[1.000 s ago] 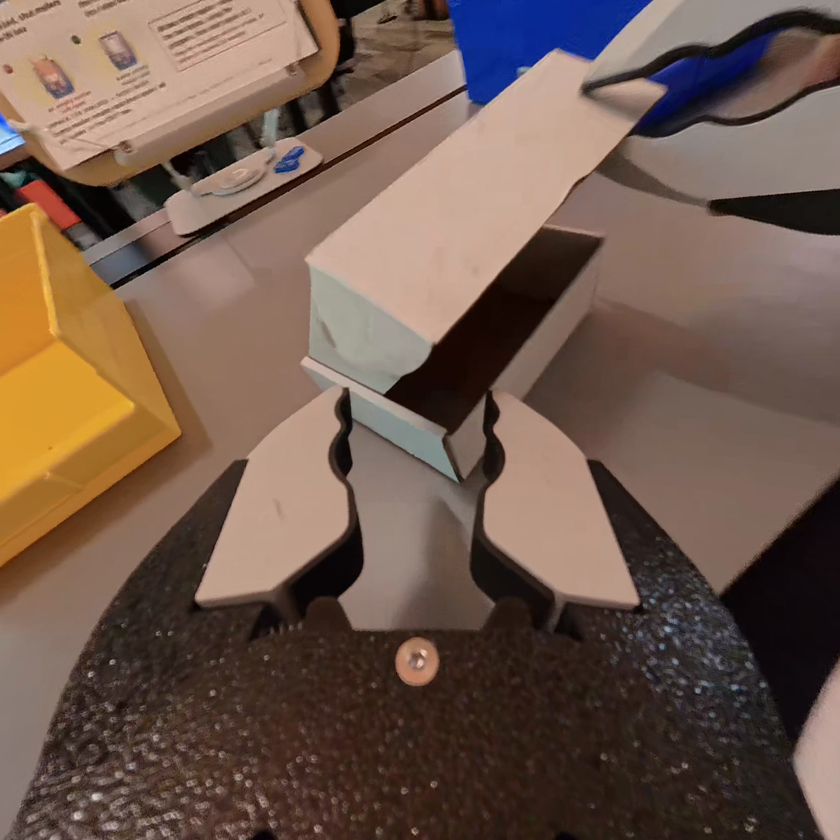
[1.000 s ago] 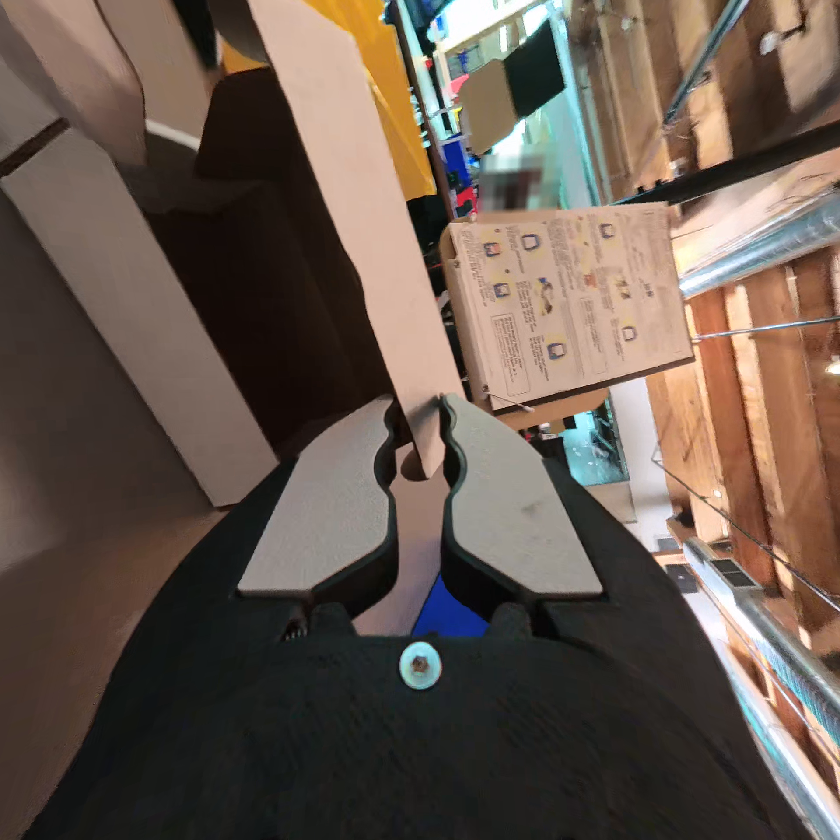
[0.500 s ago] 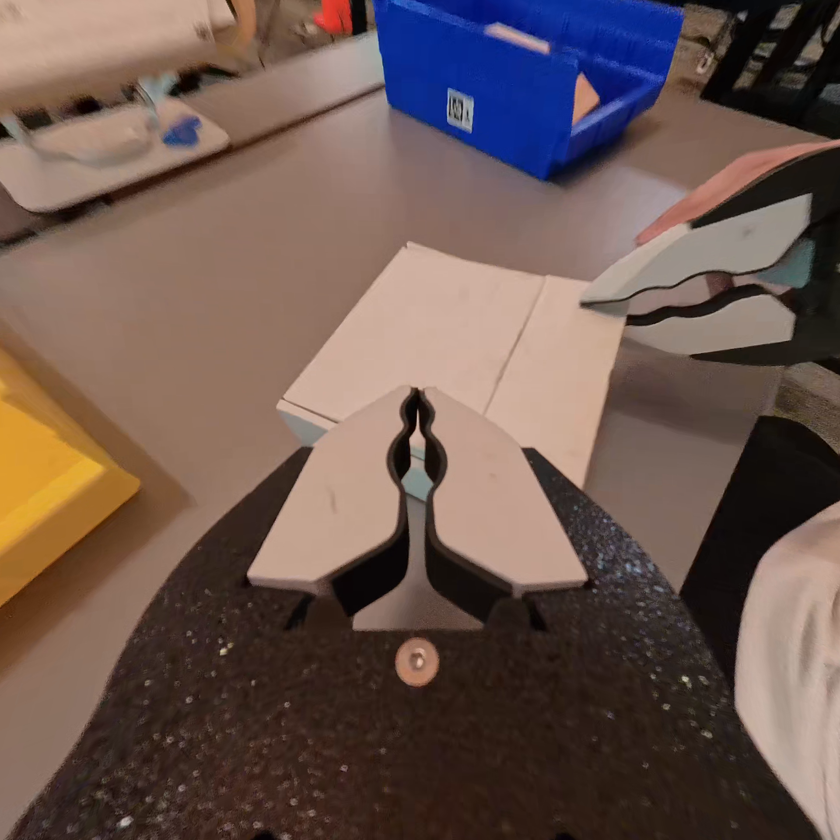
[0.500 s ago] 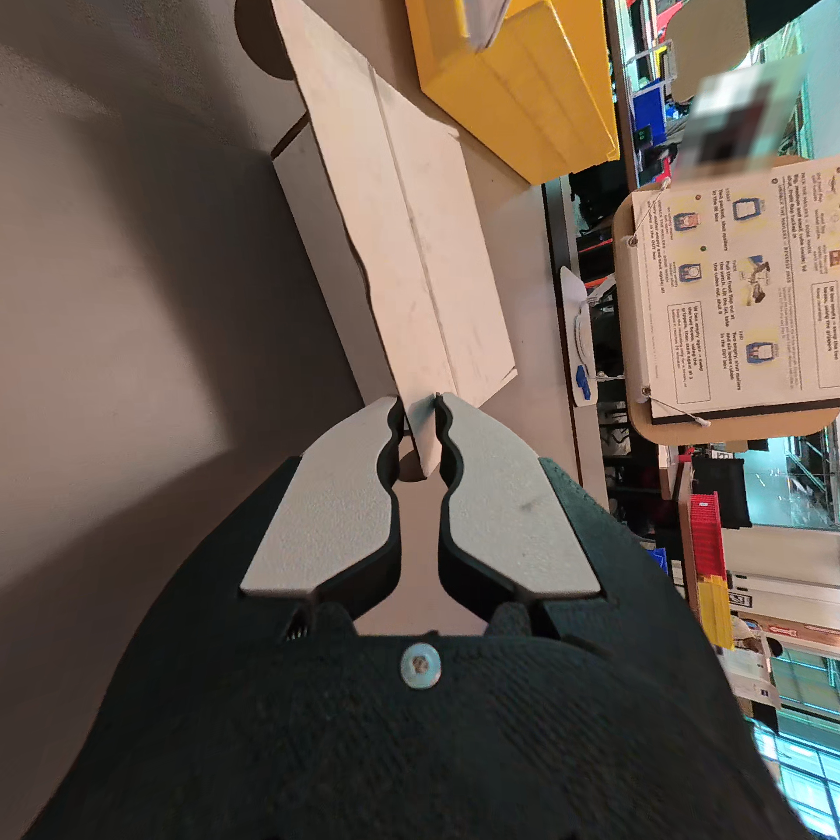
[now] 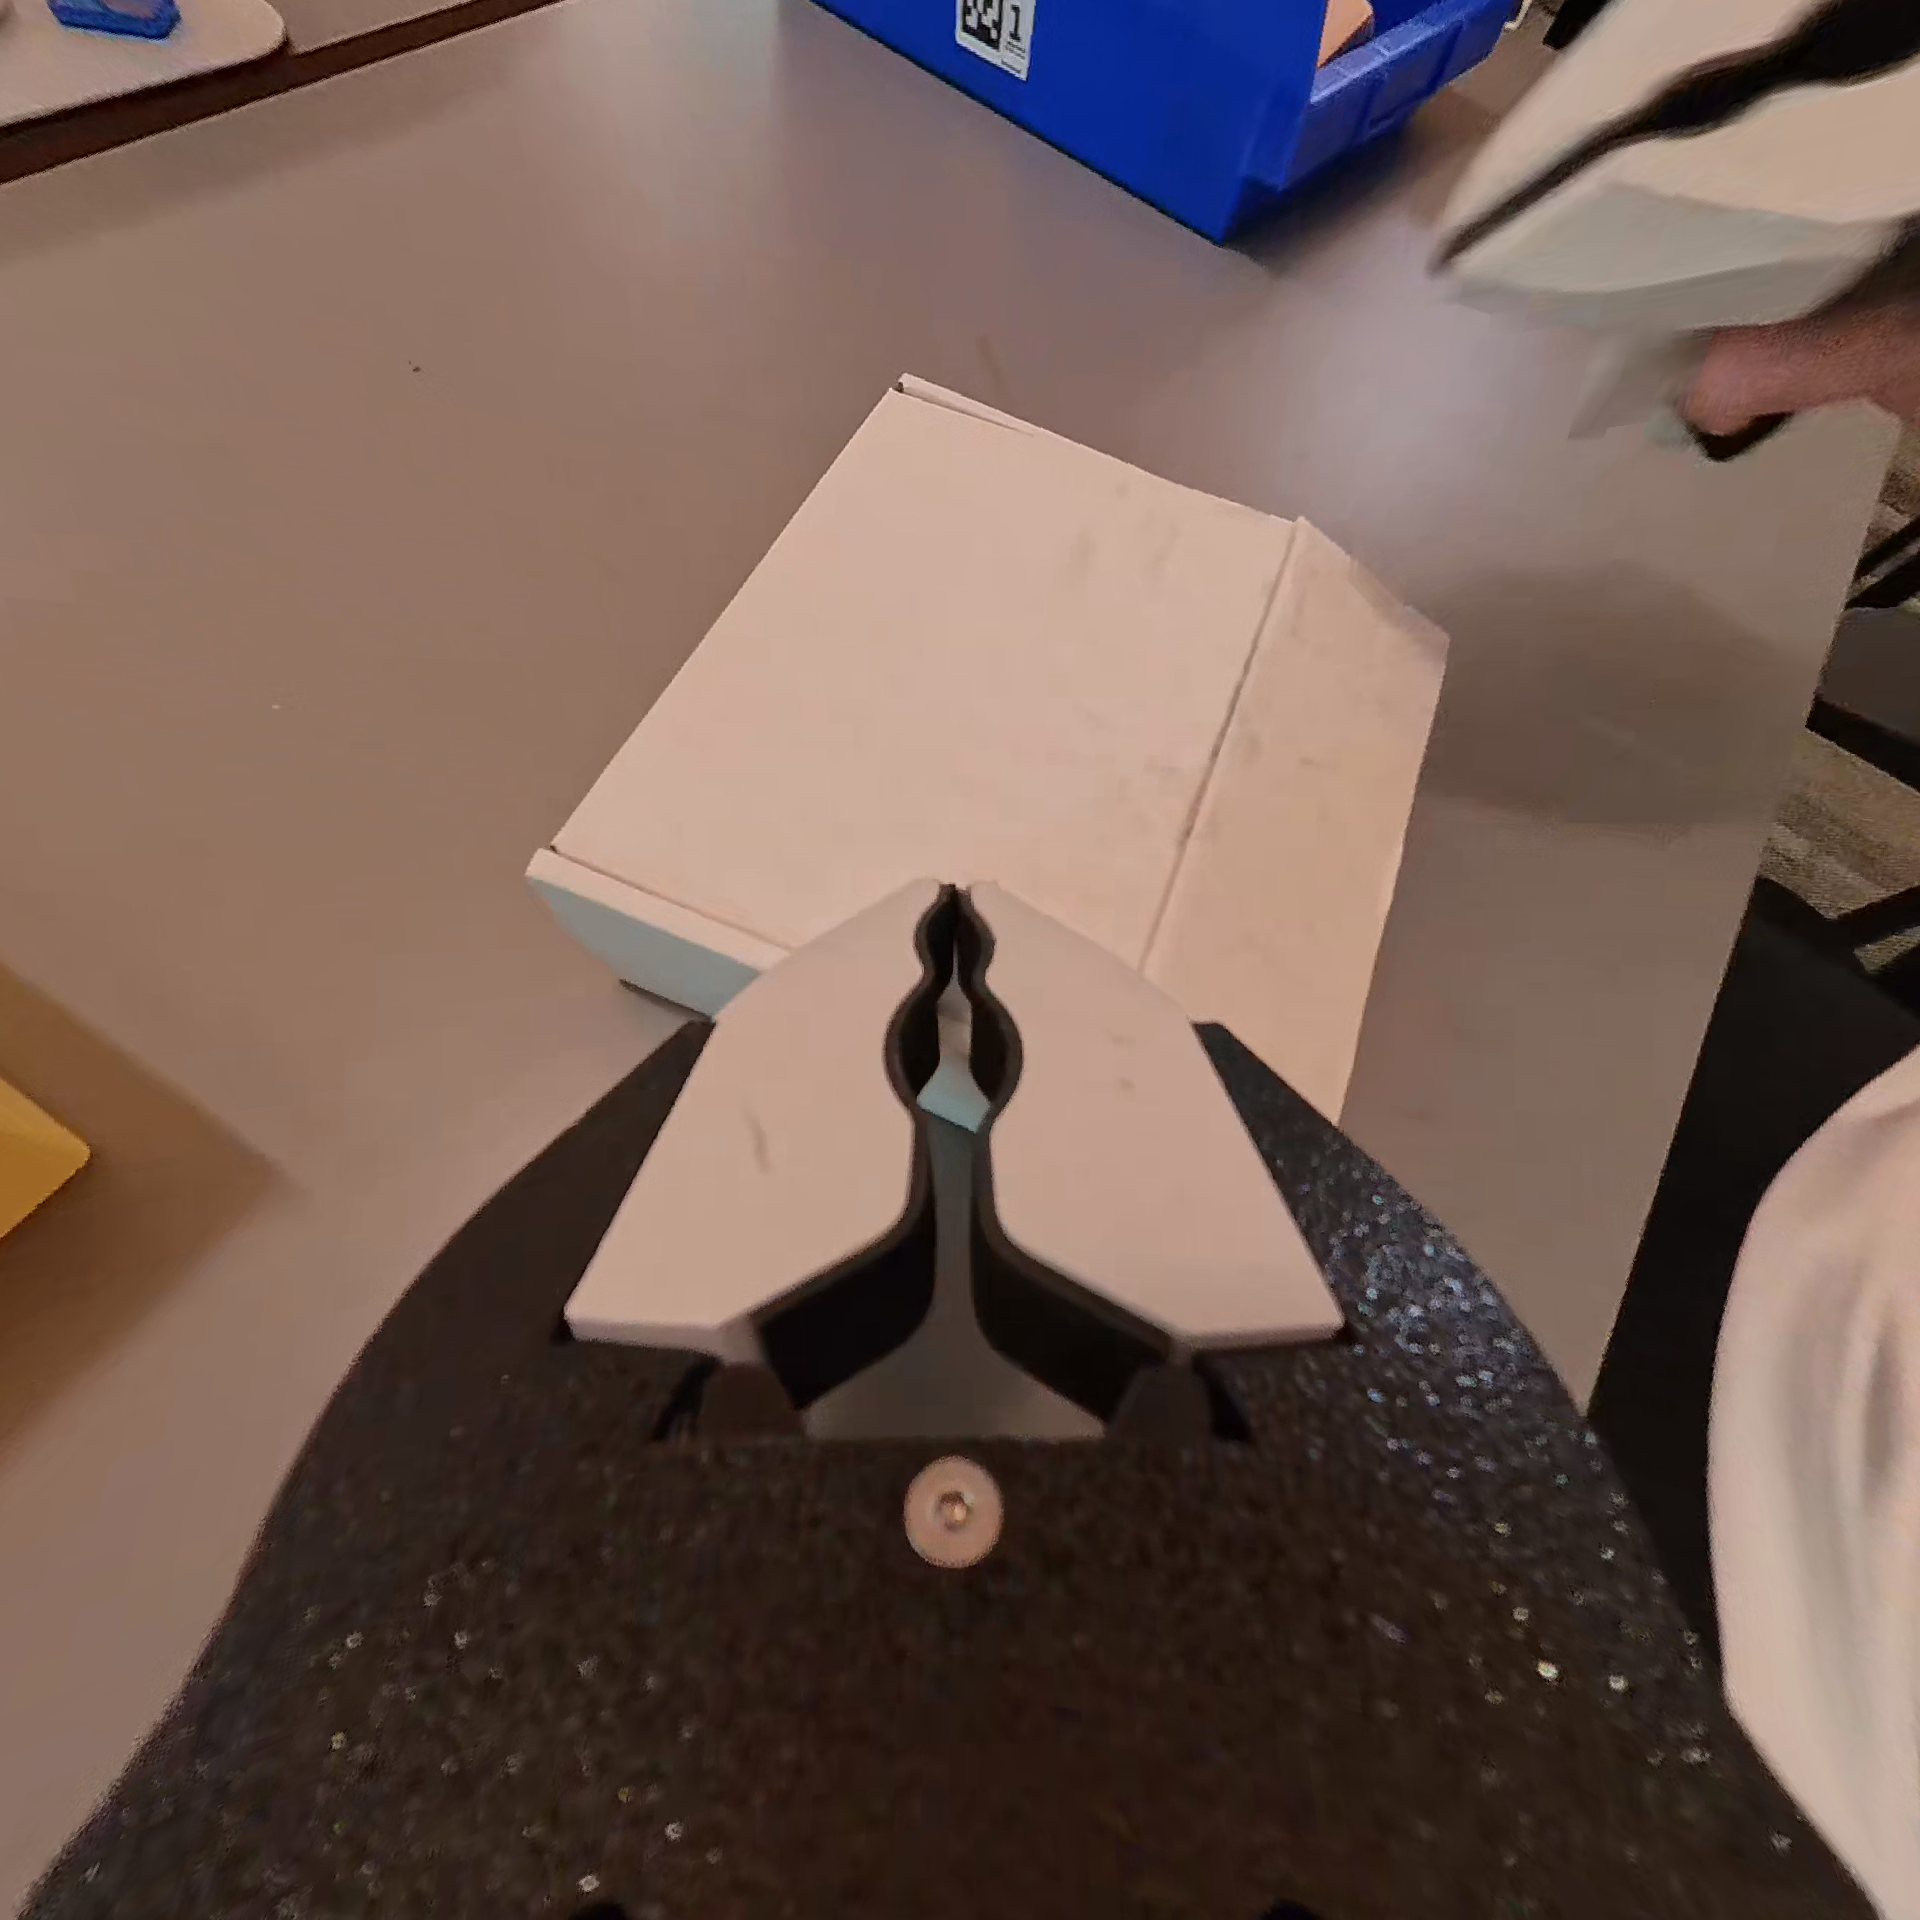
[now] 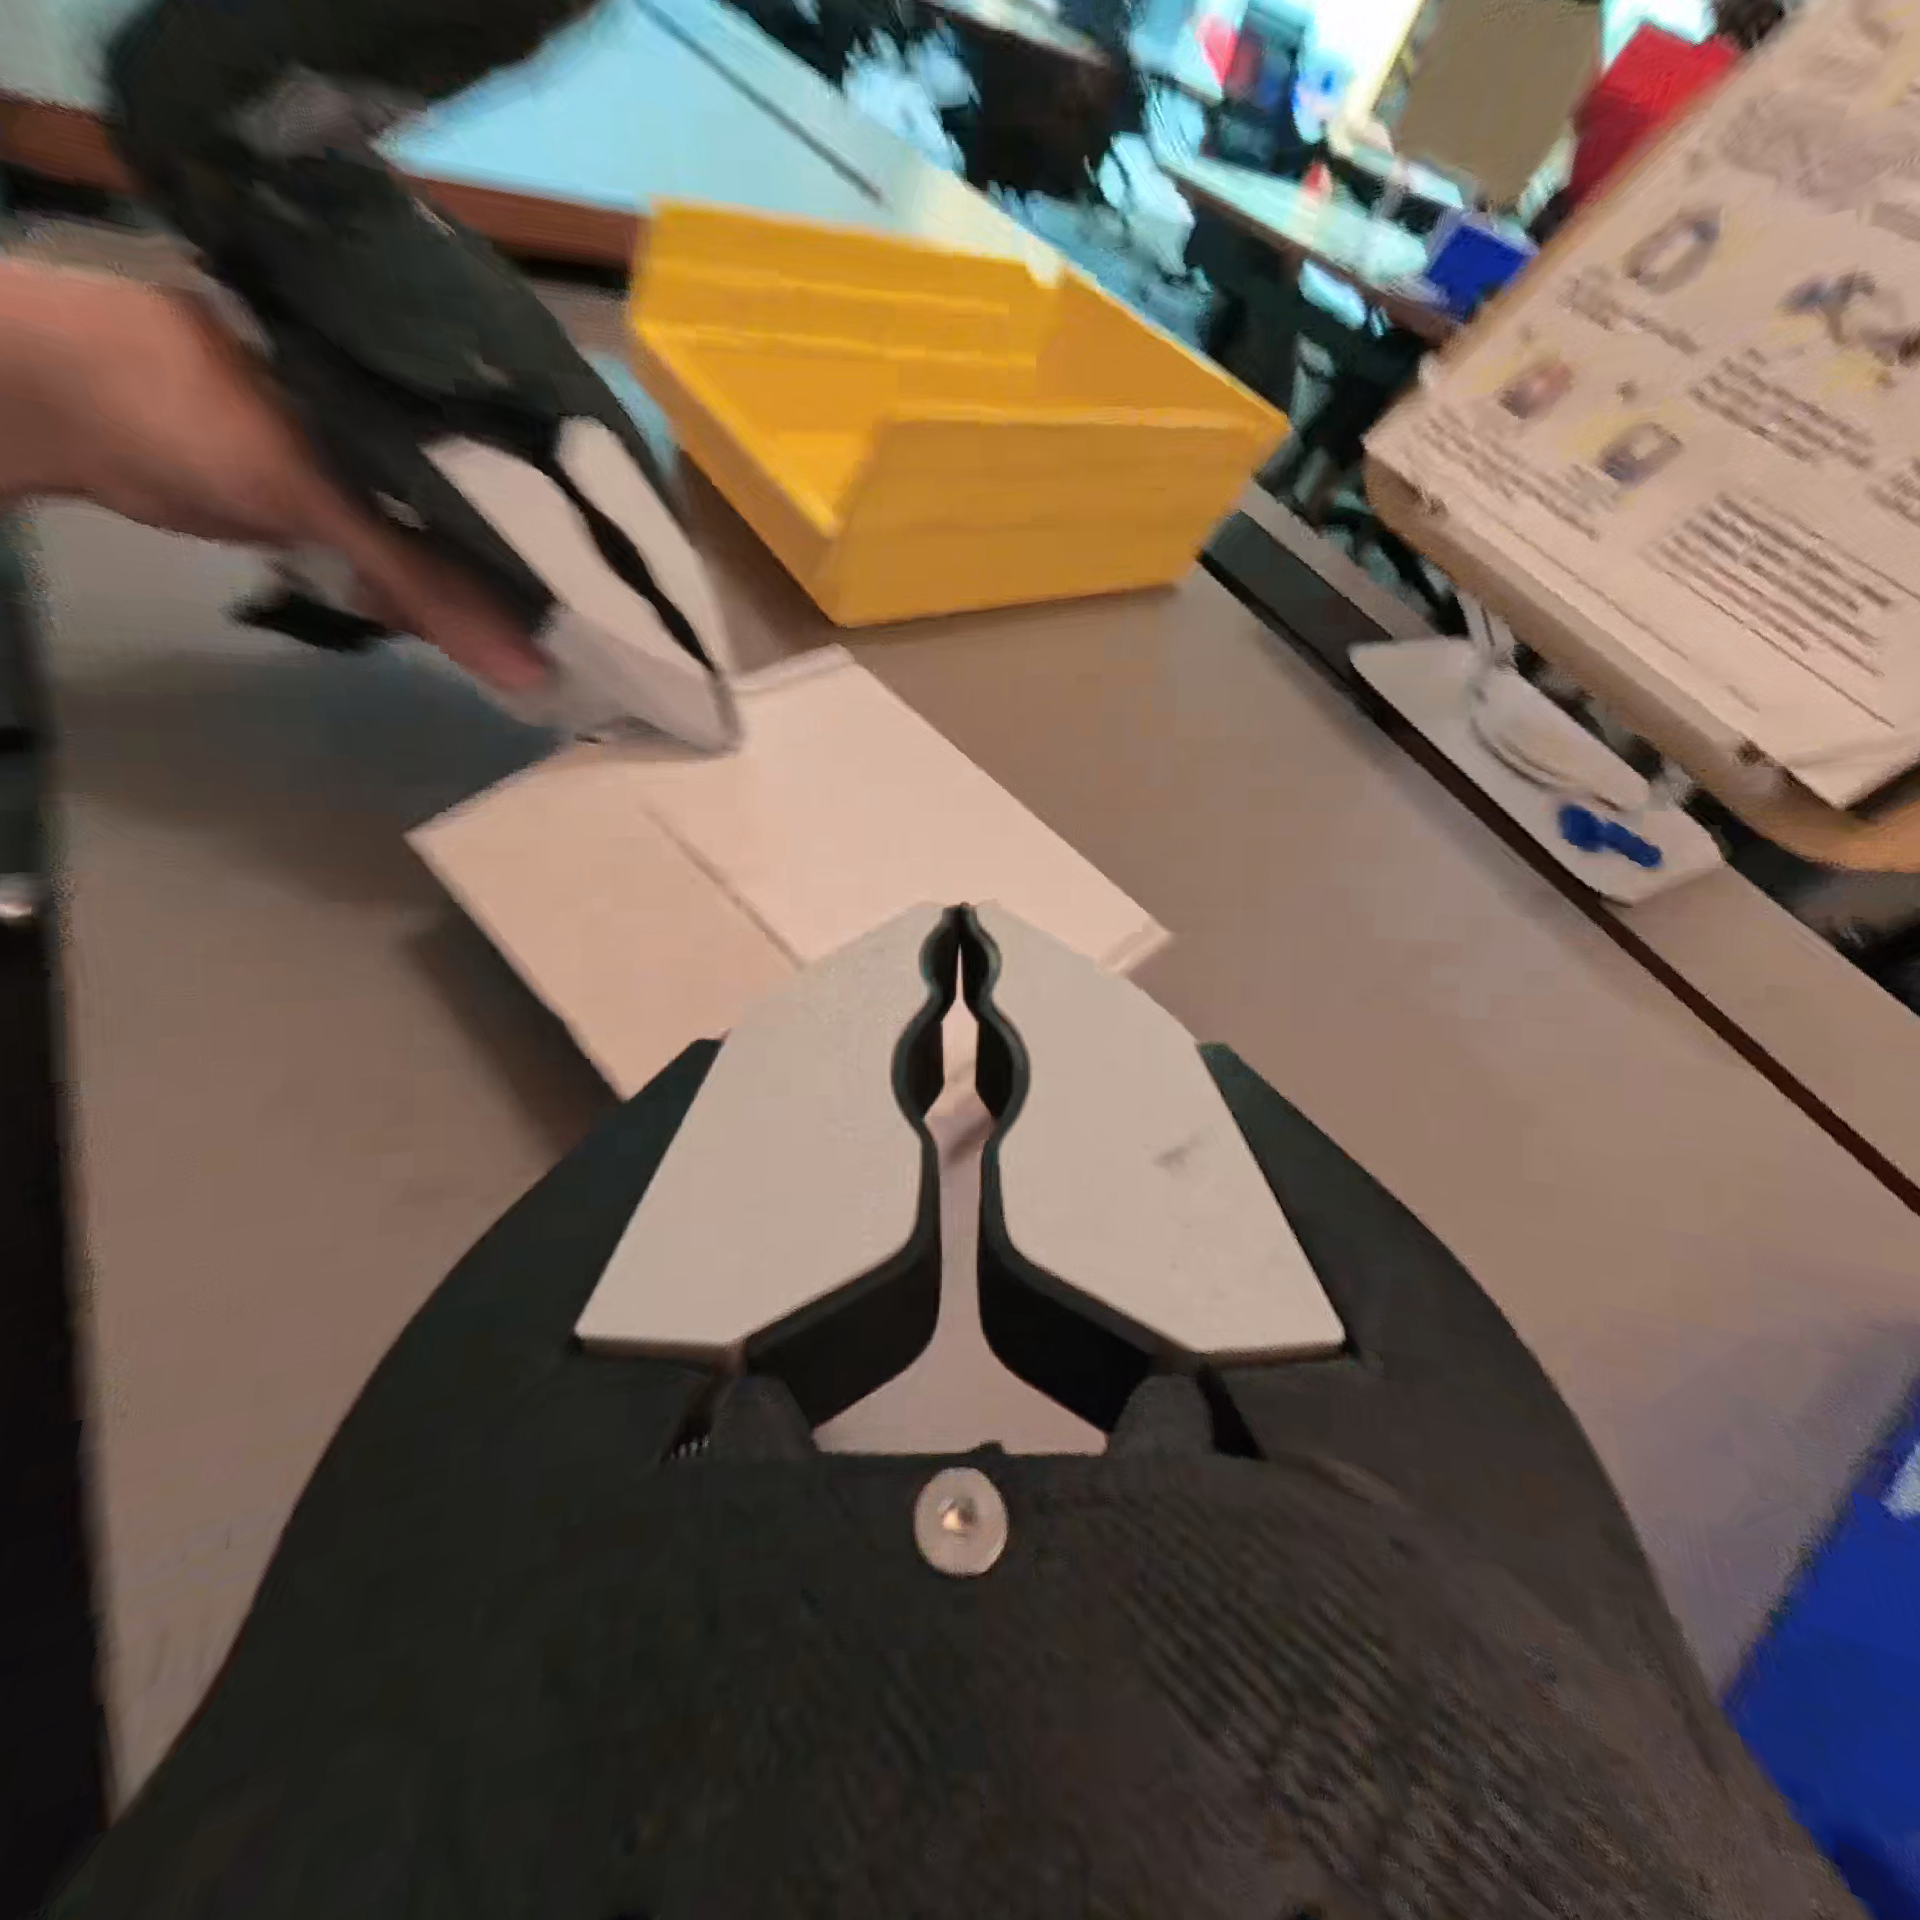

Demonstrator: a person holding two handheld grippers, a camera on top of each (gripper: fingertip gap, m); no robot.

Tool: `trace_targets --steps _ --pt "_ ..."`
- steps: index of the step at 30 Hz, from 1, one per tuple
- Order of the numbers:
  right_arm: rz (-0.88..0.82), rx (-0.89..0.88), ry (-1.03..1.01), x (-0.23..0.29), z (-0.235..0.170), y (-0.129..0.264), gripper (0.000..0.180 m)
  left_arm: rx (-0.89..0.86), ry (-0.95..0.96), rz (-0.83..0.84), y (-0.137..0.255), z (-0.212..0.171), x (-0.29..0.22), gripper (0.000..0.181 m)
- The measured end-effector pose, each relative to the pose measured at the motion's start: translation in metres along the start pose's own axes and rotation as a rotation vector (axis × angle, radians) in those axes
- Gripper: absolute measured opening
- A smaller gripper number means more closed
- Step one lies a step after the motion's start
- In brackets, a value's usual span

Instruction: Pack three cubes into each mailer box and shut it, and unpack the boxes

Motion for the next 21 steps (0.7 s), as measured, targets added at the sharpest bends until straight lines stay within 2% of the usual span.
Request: trace_targets --steps 4,6,10,17,21 --pt "0.056 0.133 -0.01 -0.016 -0.013 -0.031 0.0 0.006 0.019 -0.04 0.0 0.0 0.003 0.0" --pt "0.021 0.308 0.0 -0.02 -0.028 -0.043 0.0 -0.001 0.015 -0.047 0.0 -0.001 0.003 0.0" --pt "-0.011 0.273 -0.083 -0.018 -0.034 -0.048 0.0 0.016 0.021 -0.128 0.006 0.001 0.003 0.0" --pt "0.004 0.248 -0.122 -0.02 -0.035 -0.048 0.0 0.036 0.198 -0.107 0.007 0.021 0.024 0.014" --pt "0.009 0.217 -0.188 -0.022 -0.037 -0.047 0.0 -0.02 0.293 -0.19 0.004 0.023 0.021 0.017"
Point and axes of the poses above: each gripper's, where its closed fingertips meet, y back along the fingers, z out of its top, x = y × z across the jaws, the point moved 8 cm from there along y, back along the fingers, and after that the axes turned 10 degrees about z, right-handed, at the moved point
